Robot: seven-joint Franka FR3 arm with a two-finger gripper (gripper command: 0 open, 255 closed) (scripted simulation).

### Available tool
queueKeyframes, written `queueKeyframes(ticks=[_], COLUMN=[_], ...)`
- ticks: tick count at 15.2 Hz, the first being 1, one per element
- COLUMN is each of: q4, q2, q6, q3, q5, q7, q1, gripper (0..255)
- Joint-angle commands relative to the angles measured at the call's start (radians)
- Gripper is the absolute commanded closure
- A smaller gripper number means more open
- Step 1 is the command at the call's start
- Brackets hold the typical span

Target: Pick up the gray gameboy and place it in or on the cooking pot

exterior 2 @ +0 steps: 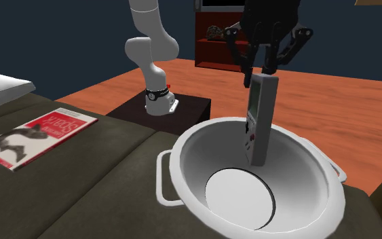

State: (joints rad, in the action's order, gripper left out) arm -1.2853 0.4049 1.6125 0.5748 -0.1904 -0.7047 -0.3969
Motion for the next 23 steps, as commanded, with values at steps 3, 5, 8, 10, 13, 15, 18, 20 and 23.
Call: queueKeyframes(ticks=[3, 5, 8, 10, 13, 15, 18, 20, 23], q4=[-0.067, -0.102, -0.102, -0.102, -0.102, -0.102, -0.102, -0.062, 0.068], q2=[-0.007, -0.01, -0.01, -0.01, -0.01, -0.01, -0.01, -0.006, 0.018], q6=[0.061, 0.092, 0.092, 0.092, 0.092, 0.092, 0.092, 0.057, -0.05], q3=[-0.001, -0.002, -0.002, -0.002, -0.002, -0.002, -0.002, -0.001, -0.001], q5=[0.003, 0.004, 0.004, 0.004, 0.004, 0.004, 0.004, 0.003, -0.008], q7=[0.0, 0.0, 0.0, 0.0, 0.0, 0.0, 0.0, 0.001, 0.001], q1=[0.012, 0.017, 0.017, 0.017, 0.017, 0.017, 0.017, 0.011, -0.013], gripper=[255, 255, 255, 255, 255, 0, 0, 0, 0])
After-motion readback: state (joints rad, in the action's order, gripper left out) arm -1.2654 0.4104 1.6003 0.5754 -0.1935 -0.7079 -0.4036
